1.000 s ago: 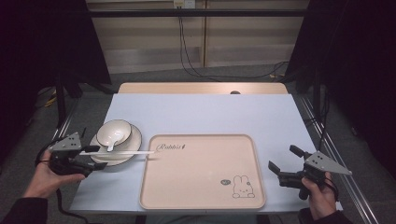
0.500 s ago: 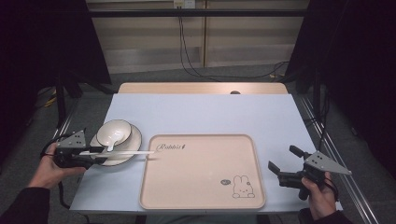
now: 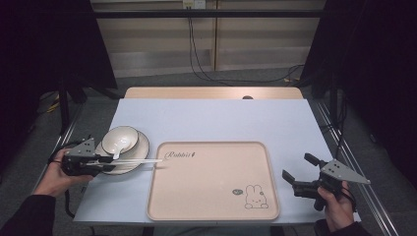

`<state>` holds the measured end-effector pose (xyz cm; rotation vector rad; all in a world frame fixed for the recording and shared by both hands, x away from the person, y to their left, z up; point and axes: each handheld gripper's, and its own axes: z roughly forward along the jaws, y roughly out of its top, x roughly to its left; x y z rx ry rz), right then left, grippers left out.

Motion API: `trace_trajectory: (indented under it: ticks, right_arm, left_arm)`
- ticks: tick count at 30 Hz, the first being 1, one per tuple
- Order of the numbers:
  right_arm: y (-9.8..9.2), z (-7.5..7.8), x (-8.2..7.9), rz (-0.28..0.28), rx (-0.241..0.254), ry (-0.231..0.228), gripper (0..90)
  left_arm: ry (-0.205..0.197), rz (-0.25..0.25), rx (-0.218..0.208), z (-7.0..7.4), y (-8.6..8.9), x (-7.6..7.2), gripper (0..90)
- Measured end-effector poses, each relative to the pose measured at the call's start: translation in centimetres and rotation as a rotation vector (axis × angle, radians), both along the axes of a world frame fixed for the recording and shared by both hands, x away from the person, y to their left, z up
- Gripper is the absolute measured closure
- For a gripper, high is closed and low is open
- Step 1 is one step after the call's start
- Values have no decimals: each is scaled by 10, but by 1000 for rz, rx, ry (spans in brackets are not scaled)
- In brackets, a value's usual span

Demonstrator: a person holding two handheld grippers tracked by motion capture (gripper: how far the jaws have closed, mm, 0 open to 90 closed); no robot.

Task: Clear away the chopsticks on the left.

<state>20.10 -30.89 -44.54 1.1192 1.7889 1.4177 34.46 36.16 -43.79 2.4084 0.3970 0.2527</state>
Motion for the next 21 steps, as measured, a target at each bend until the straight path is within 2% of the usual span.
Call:
trace_trajectory:
  ticks: [2, 3, 5, 7, 8, 13, 14, 16, 17, 18, 21]
  right_arm:
    - [0, 0, 0, 1, 0, -2, 4]
    - [0, 0, 0, -2, 4, 2, 4]
    - [0, 0, -1, -1, 4, 2, 4]
    - [0, 0, 0, 1, 2, 0, 4]
    - [0, 0, 0, 5, 2, 1, 4]
    - [0, 0, 0, 5, 3, -1, 4]
    - [0, 0, 0, 4, -1, -1, 4]
    - [0, 0, 0, 3, 0, 0, 4]
    - [0, 0, 0, 3, 0, -1, 4]
    - [0, 0, 0, 3, 0, -1, 4]
    - [1, 0, 0, 2, -1, -2, 4]
  left_arm:
    - [-3, -5, 24, 0, -3, 1, 683]
    - [0, -7, 14, -2, -5, 1, 694]
    - [0, -20, 31, -2, -6, 2, 709]
    - [6, -25, 23, -4, -9, 2, 726]
    - [7, -29, 40, -3, -11, 3, 730]
    - [13, -39, 42, -4, -15, 5, 748]
    - [28, -53, 53, -4, -17, 5, 753]
    - [28, -55, 54, -4, -18, 5, 759]
    - [31, -74, 62, -3, -19, 5, 766]
    - [45, -76, 58, -3, -19, 5, 780]
    - [41, -69, 45, -4, -20, 5, 801]
